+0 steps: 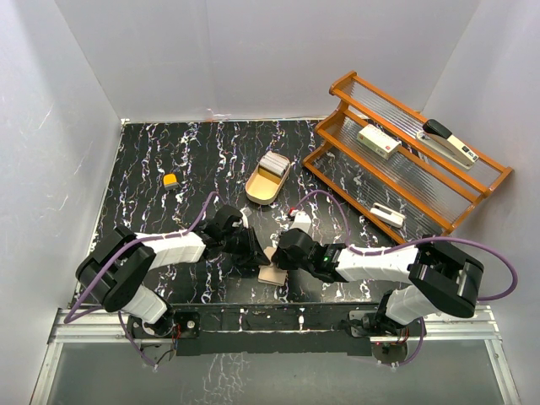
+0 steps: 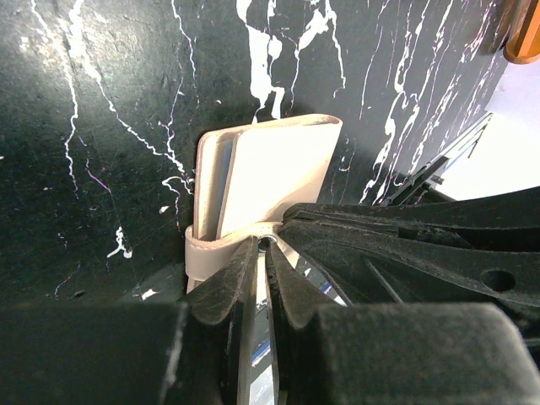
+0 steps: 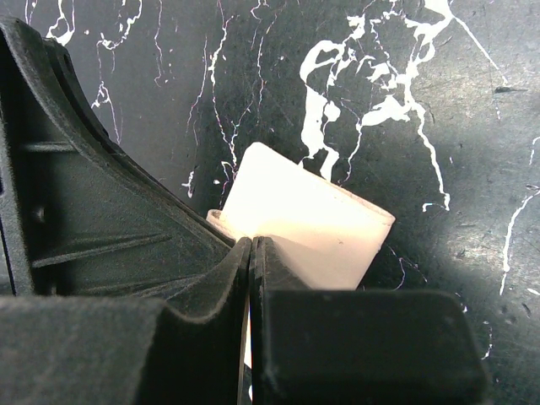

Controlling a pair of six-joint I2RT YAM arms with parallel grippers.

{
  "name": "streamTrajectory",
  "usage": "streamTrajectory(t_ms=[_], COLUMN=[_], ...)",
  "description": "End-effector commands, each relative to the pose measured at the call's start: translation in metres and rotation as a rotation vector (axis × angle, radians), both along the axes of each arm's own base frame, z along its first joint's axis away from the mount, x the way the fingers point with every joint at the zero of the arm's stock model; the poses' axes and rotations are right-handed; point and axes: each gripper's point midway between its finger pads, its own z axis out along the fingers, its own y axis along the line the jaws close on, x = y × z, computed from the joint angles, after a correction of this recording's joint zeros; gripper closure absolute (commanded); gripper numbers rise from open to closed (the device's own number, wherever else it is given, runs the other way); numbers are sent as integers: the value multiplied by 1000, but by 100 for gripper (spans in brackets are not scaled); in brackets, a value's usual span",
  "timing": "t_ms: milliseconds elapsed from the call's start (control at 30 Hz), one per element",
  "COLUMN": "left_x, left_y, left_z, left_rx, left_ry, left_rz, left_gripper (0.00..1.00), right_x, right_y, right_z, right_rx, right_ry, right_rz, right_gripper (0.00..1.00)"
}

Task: Put the credit cards into the card holder
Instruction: Close the card holder at the center of the board.

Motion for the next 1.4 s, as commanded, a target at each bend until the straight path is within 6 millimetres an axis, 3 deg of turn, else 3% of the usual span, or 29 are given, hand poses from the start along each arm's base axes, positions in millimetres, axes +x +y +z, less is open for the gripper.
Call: streamTrajectory(t_ms=[0, 200, 567, 833, 1167, 1367], left_x=[2, 1, 4, 3, 0, -2], left_y=[6, 14, 20, 10, -7, -10], left_z=[-11, -16, -11, -9, 3, 5], left_rx=[66, 127, 232, 241, 146, 118], left_ry=[-6, 12, -2, -13, -8, -3], left_rz=[4, 4, -13, -46, -49, -49], left_gripper=[92, 92, 92, 92, 92, 91], right_x=[11, 7, 2, -3, 2, 2], right_y=[3, 3, 1, -1, -3, -1], right_z=[11, 19, 13, 6, 21, 19], right_rx=[27, 34, 17, 11, 44, 47], right_ry=[-48, -36, -13, 7, -29, -21], right_rz=[-25, -13, 5, 13, -10, -12], right_gripper=[99, 88, 92, 94, 92, 90])
